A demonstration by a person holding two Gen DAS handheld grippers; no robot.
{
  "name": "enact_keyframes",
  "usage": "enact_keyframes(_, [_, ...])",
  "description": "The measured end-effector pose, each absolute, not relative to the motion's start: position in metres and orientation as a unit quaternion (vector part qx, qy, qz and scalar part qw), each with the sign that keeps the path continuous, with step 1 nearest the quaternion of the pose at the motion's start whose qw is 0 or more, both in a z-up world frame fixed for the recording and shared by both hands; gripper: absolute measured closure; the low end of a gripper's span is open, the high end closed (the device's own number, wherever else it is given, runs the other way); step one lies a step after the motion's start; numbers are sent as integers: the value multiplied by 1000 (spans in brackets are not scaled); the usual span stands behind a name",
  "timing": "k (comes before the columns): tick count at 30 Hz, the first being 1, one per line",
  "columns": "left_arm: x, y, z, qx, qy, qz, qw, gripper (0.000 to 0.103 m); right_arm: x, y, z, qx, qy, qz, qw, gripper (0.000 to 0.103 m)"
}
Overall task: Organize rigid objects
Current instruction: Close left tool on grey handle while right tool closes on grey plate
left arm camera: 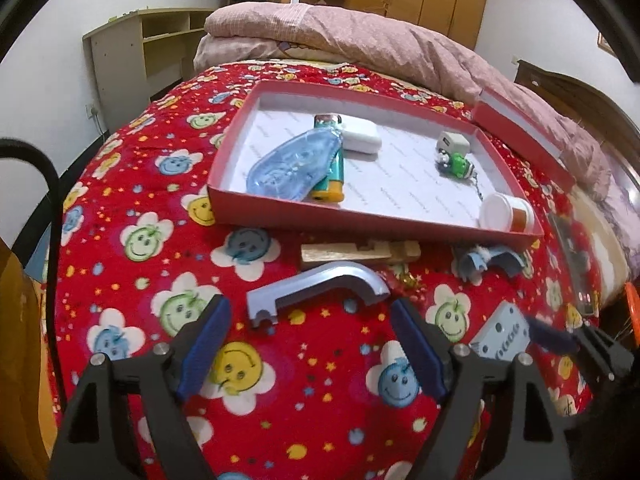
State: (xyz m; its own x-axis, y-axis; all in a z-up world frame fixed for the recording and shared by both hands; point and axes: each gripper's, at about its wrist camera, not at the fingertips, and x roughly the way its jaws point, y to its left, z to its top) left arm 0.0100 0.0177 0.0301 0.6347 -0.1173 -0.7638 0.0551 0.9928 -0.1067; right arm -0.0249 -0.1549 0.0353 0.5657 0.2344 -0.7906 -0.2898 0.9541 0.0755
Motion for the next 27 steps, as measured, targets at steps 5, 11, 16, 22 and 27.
enact_keyframes(5, [13, 12, 23, -20, 418, -41, 907, 14, -27, -156, 34, -31, 433, 150, 888, 30])
enact_keyframes(11, [20, 9, 19, -9, 404, -26, 914, 13, -28, -157, 33, -30, 426, 152, 892, 30])
enact_keyframes(16, [22, 9, 19, -4, 402, -23, 915, 13, -29, -156, 32, -34, 422, 150, 894, 30])
enact_keyframes(22, [20, 9, 20, -9, 398, -21, 917, 24, -30, -156, 32, -34, 420, 149, 895, 30])
enact_keyframes(27, [15, 14, 21, -13, 399, -29, 916, 24, -30, -156, 32, -34, 419, 149, 895, 30])
